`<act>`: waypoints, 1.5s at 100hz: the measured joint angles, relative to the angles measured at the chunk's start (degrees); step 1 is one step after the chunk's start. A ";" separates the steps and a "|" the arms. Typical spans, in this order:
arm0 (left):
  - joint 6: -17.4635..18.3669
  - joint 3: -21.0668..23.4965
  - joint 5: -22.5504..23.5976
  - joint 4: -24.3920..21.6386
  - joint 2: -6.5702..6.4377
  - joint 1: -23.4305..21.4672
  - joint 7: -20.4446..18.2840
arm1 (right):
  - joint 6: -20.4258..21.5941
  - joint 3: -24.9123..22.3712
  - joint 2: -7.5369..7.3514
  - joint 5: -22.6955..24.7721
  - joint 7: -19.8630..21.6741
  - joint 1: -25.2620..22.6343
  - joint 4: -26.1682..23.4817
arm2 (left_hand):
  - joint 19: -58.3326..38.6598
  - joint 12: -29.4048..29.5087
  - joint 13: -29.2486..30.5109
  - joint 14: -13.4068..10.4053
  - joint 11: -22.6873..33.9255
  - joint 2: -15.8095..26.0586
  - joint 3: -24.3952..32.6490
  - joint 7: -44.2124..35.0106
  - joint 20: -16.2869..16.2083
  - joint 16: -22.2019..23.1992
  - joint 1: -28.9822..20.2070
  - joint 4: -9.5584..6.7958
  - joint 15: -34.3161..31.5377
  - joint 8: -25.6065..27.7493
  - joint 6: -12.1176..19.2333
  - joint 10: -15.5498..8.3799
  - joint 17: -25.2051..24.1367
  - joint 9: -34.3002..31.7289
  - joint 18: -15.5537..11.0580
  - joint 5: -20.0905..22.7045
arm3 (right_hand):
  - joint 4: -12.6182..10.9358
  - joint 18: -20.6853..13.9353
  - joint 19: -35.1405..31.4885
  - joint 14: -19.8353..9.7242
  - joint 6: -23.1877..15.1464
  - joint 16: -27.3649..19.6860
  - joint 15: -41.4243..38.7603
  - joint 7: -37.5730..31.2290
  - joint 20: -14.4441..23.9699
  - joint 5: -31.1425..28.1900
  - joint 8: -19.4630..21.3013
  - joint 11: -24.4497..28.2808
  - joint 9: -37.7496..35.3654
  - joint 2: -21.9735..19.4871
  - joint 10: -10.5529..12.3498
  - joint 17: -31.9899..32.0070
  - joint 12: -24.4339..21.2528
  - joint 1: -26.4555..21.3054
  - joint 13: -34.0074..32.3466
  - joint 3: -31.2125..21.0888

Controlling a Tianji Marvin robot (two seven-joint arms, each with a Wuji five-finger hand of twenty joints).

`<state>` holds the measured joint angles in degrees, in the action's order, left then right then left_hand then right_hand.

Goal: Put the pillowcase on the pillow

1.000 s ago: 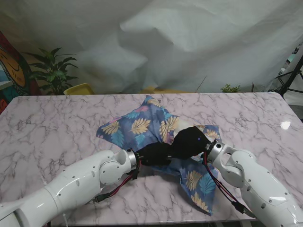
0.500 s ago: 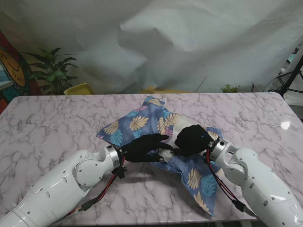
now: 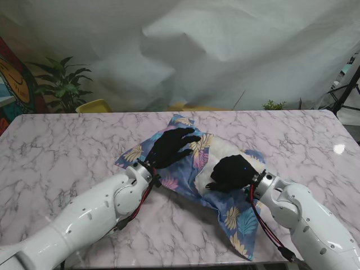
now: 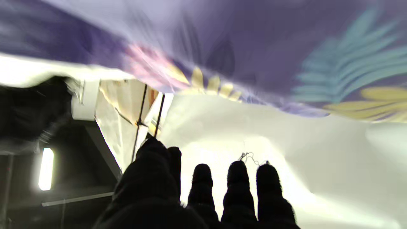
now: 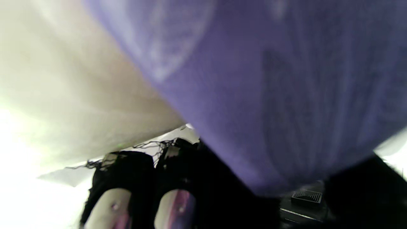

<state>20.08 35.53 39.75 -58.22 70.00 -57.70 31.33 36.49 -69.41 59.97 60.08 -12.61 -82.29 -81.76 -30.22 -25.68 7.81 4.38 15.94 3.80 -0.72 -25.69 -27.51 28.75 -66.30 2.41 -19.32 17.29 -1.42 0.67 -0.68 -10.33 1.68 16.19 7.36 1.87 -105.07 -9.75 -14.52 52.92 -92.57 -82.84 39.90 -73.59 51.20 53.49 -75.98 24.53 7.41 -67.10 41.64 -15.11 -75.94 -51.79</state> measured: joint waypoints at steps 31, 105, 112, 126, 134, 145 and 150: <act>15.54 -7.52 -7.12 16.35 11.47 10.07 3.65 | 0.43 -1.54 0.22 -1.51 0.91 -1.47 -0.19 | 19.27 5.42 -1.35 -6.90 -2.17 0.09 -3.49 -1.31 6.92 -7.56 -2.96 2.90 10.90 -0.28 2.56 -7.37 -0.40 -1.31 -6.35 0.45 | 0.00 0.09 -0.01 0.00 0.00 -0.69 0.03 0.00 -0.58 0.00 0.00 0.01 0.00 0.01 0.00 0.00 -0.01 0.00 0.00 0.25; 38.01 -18.37 -23.95 34.89 14.10 13.32 -20.61 | -0.39 -4.33 0.60 -7.21 5.34 -3.63 0.45 | 5.99 9.24 9.36 -9.59 3.26 -17.25 48.34 -4.82 13.49 -14.07 16.10 9.39 1.29 2.03 2.49 -6.74 0.97 -20.43 -12.78 18.85 | -0.01 0.23 -0.01 0.00 0.00 -1.52 0.08 2.77 -0.82 0.02 -0.78 0.01 0.00 -1.27 0.17 0.00 -0.82 0.00 -0.02 1.07; 37.37 -28.95 -34.09 33.47 13.34 14.61 -19.36 | -0.31 -4.43 0.64 -8.89 6.00 -3.91 0.53 | 6.41 9.25 9.19 -9.69 3.14 -16.56 47.62 -4.59 13.50 -14.08 16.14 8.59 1.38 2.02 2.50 -6.78 0.80 -20.30 -12.98 18.20 | -0.01 0.75 -0.01 0.00 0.00 -1.64 0.10 3.00 -1.21 0.02 -0.81 0.01 0.00 -1.82 0.17 0.00 -0.83 0.00 -0.02 1.15; 37.03 -29.73 -35.29 30.90 12.16 14.42 -22.58 | -0.18 -4.77 0.68 -8.78 6.16 -4.29 0.54 | 8.48 9.37 8.28 -9.65 2.39 -14.64 46.54 -3.27 13.57 -14.21 16.10 7.37 2.10 2.02 2.14 -6.74 0.37 -18.83 -13.07 15.25 | -0.01 0.84 -0.01 0.00 0.00 -1.66 0.12 2.96 -1.42 0.02 -0.87 0.01 0.00 -1.76 0.17 0.02 -0.83 0.00 -0.02 1.15; 37.05 -30.20 -35.59 30.42 11.76 14.49 -25.50 | -0.03 -4.72 0.68 -8.80 6.14 -4.41 0.56 | 10.26 10.09 8.79 -9.12 1.07 -14.15 45.33 -1.56 13.58 -14.94 15.03 7.33 3.03 1.31 1.85 -6.15 0.06 -17.55 -13.44 11.70 | -0.01 0.88 -0.01 0.00 0.00 -1.93 0.12 3.22 -1.43 0.02 -1.02 0.01 0.00 -1.76 0.16 0.04 -0.83 0.00 -0.02 1.15; 37.15 -33.62 -36.48 29.99 11.47 15.28 -25.26 | 0.00 -4.35 0.71 -9.30 6.01 -4.40 0.65 | 12.69 10.83 12.51 -7.54 -0.63 -13.46 44.77 -0.23 13.58 -15.19 13.88 6.92 4.99 0.41 1.64 -4.77 0.01 -20.33 -14.28 9.52 | -0.01 0.97 0.44 0.00 0.00 -2.60 1.47 4.11 -2.05 0.02 -1.62 0.01 0.03 -1.76 0.13 0.20 -0.85 0.00 -0.02 1.17; 37.29 -36.03 -33.95 30.75 11.79 16.21 -23.00 | 0.00 -4.05 0.77 -10.90 6.23 -4.37 0.79 | 13.09 11.22 12.99 -7.54 -2.00 -12.56 43.17 1.01 13.58 -15.67 13.95 6.86 5.51 -0.23 1.53 -4.77 0.06 -20.44 -15.08 8.23 | -0.01 1.73 1.14 0.01 0.00 -3.76 2.90 5.50 -2.86 0.02 -2.09 0.01 0.06 -1.76 0.06 0.56 -0.87 0.00 -0.02 1.72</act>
<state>57.37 -0.50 5.80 -27.47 81.79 -41.49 8.33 36.48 -73.46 60.73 49.18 -6.38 -86.67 -80.98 -17.12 -14.46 20.80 -3.17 13.94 -8.76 42.45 -24.69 -13.93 13.08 -52.36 9.27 -13.81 17.06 0.10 -4.10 -0.63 -30.77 -13.41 24.41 7.36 3.60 -103.93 -9.73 -14.52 49.16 -89.67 -77.34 37.03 -73.57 49.11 53.50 -75.91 22.77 7.47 -66.54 40.77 -15.11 -75.96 -50.06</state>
